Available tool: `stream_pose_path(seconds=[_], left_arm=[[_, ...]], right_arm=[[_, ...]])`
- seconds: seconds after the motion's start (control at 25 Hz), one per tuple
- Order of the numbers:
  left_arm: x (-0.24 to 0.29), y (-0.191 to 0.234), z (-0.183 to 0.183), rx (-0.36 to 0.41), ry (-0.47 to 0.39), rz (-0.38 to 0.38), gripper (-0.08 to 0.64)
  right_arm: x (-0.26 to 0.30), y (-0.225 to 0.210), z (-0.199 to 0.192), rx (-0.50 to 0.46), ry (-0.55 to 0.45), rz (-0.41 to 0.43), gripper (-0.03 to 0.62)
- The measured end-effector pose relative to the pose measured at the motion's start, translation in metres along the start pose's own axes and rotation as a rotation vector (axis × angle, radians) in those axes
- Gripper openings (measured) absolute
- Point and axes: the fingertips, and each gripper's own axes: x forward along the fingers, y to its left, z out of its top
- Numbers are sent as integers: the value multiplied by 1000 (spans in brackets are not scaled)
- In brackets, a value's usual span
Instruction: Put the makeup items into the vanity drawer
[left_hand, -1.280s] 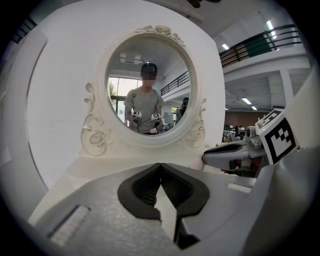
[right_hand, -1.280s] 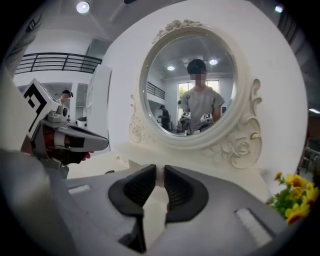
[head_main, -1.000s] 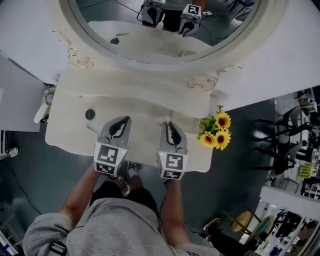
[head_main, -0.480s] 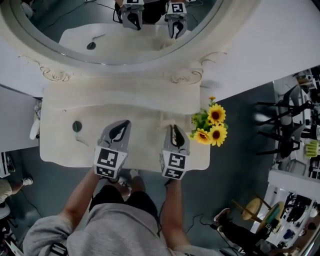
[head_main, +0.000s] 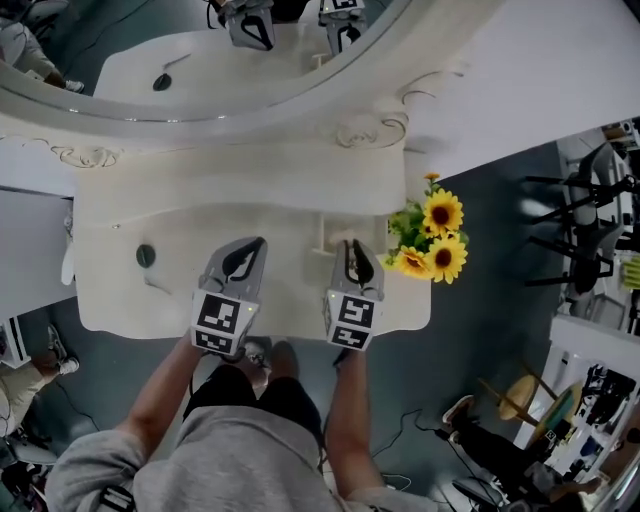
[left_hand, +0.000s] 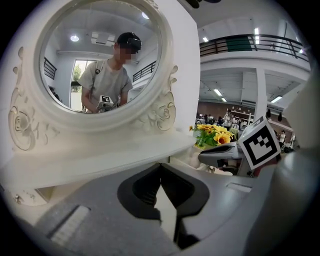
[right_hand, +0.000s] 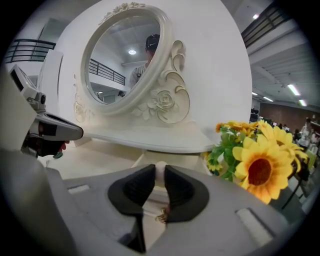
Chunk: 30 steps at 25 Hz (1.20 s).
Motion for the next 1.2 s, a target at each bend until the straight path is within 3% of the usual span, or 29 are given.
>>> stream_pose_path(seconds=[0.16,0.28,0.72,1.2], left_arm=[[1,-3,-2,3,3,-14,11],[-1,-2,-3,6,2,-17,11],[-26,-2,18,21,-62,-7,11],[-97,8,64,33,-191,83,11]], right_arm=[[-3,-1,2,14,-28,-11,83],[-7,-3,5,28,-50,-31,153],[-34,8,25,17,-87,-25,156],[-93,55,91,-51,-223,48,156]])
